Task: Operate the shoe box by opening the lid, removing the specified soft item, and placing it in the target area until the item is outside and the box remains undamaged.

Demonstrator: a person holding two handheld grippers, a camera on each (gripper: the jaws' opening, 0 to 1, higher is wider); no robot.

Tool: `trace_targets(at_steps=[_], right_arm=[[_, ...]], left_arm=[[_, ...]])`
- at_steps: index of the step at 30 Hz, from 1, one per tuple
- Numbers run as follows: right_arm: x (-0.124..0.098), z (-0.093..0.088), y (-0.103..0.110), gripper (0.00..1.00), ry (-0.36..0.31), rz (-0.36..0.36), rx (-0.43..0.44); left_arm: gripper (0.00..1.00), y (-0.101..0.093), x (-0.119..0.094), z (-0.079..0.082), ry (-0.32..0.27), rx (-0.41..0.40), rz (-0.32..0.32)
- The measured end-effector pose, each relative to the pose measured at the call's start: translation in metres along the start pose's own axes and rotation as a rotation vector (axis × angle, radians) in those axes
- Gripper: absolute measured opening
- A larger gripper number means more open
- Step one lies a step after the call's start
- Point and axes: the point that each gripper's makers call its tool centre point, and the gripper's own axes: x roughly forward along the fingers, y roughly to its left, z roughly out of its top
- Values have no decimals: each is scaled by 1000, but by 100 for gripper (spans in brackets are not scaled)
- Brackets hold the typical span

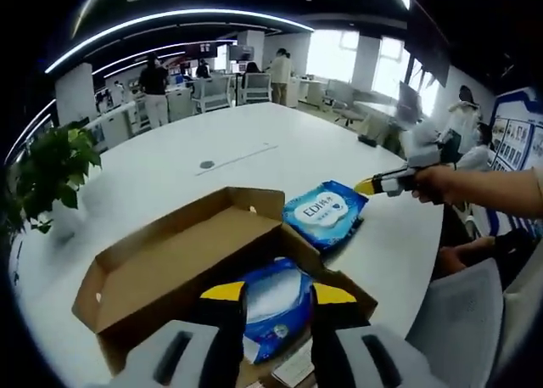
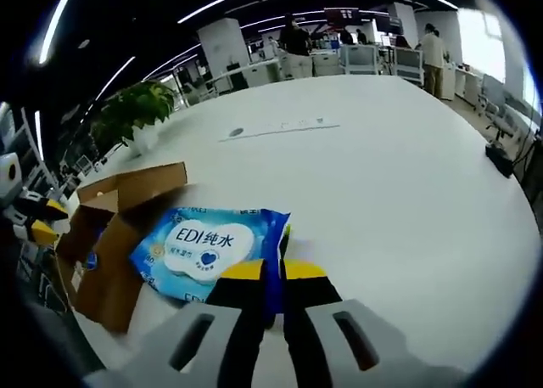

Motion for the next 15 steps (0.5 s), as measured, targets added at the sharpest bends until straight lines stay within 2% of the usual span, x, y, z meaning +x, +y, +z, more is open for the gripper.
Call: trace_targets(at_steps=[10, 11, 15], right_arm=[[-17, 14, 23, 9, 5, 22, -112], [-19, 17, 28, 10, 4, 30, -127], [-25, 25, 49, 11, 3, 68, -177]], left_arm=[[30, 5, -6, -13, 16, 43, -35], [30, 3, -7, -17, 27, 59, -63], [30, 2, -7, -24, 36, 80, -111]])
